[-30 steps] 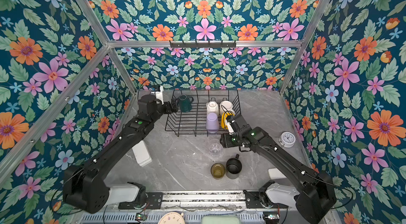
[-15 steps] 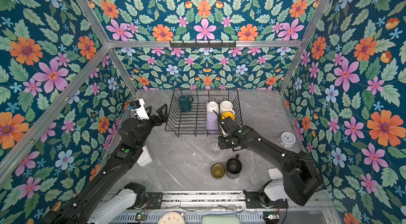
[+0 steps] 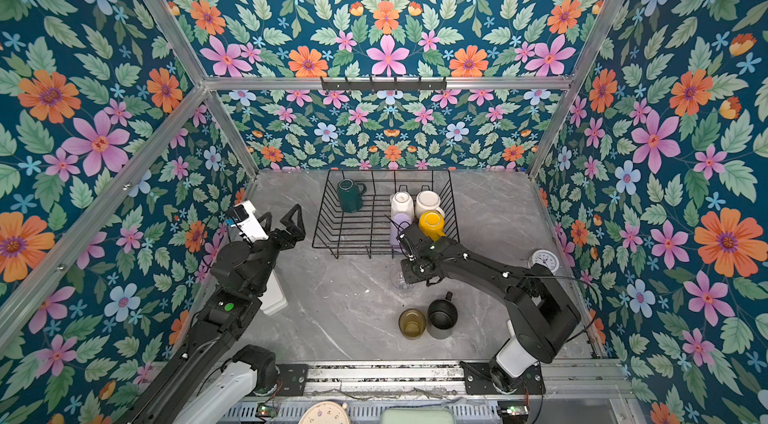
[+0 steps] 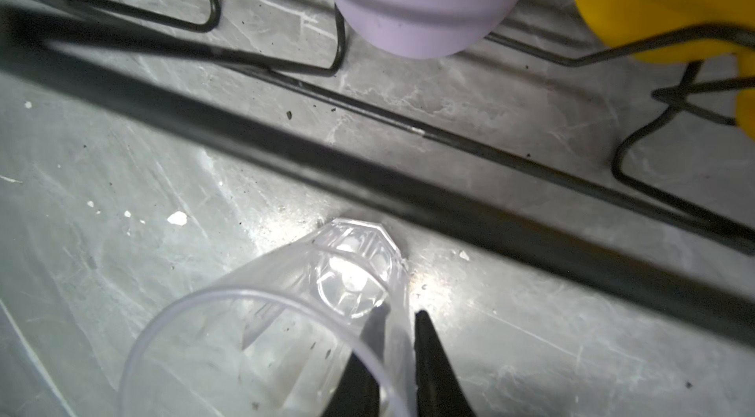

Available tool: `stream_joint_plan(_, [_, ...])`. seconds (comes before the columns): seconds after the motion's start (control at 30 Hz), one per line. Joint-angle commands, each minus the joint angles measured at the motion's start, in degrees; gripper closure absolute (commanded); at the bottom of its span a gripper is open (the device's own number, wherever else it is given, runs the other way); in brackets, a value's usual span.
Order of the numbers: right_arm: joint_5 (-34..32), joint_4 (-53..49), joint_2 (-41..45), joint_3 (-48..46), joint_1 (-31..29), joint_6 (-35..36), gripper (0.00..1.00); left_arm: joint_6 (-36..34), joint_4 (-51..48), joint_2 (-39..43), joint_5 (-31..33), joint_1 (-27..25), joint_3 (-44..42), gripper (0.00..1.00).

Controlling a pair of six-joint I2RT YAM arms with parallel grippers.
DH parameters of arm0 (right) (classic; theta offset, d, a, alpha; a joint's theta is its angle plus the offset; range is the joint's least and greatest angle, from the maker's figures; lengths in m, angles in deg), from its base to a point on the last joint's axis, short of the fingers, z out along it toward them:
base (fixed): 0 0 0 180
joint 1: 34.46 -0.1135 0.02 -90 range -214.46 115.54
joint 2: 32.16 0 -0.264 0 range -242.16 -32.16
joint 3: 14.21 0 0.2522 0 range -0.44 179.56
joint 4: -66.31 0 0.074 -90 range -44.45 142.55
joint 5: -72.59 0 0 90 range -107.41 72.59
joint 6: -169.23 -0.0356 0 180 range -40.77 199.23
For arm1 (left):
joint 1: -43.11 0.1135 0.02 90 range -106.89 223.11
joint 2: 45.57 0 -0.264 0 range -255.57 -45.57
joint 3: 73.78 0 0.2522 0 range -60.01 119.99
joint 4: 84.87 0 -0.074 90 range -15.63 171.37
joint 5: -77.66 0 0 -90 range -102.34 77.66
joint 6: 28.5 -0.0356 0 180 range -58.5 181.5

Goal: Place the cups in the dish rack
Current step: 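Grasp the clear glass cup on the table with the right gripper while the left withdraws, then lift the clear cup toward the left gripper while the left gripper approaches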

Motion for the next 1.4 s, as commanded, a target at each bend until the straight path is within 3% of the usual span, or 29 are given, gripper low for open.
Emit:
stream_joint_plan(0.0, [-0.3, 0.0, -0.5, 0.7, -0.2, -0.1, 0.91, 0.1, -0.5, 0.5, 1.7, 0.1, -0.1, 0.0])
stream_joint_plan(0.13, [0.8, -0.4, 0.1, 1.6, -0.4, 0.3, 1.0, 0.3, -0.3, 0.9, 2.0, 0.0, -0.8, 0.0])
stream_joint_plan(0.3, [3.0, -1.5, 1.8, 3.1, -0.5, 1.2, 1.0, 0.3, -0.4, 0.3, 3.2, 0.0, -1.6, 0.0])
stream_joint_plan(0.47, [7.4, -1.3, 6.2, 3.8, -0.4, 2.4, 1.0, -0.8, 1.9, 0.6, -0.2, 0.1, -2.5, 0.0])
stream_joint_plan(0.67, [15.8, 1.5, 11.8, 4.9, 0.1, 2.0, 1.0, -3.7, 9.8, 1.6, -13.6, 0.0, -4.7, 0.0])
stream_joint_plan(0.87, [32.6, 13.3, 15.6, 1.3, 6.9, -4.8, 1.0, -4.0, 20.1, 1.0, -35.4, 0.1, -6.8, 0.0])
stream_joint_plan(1.07, [43.6, 25.9, 15.6, -1.5, 12.1, -12.8, 1.0, -1.1, 25.1, -4.5, -55.1, 0.1, -5.0, 0.0])
stream_joint_plan(1.37, [51.6, 36.3, 14.6, -2.6, 13.3, -18.0, 1.0, -0.2, 25.5, -7.6, -61.1, 0.0, -3.9, 0.0])
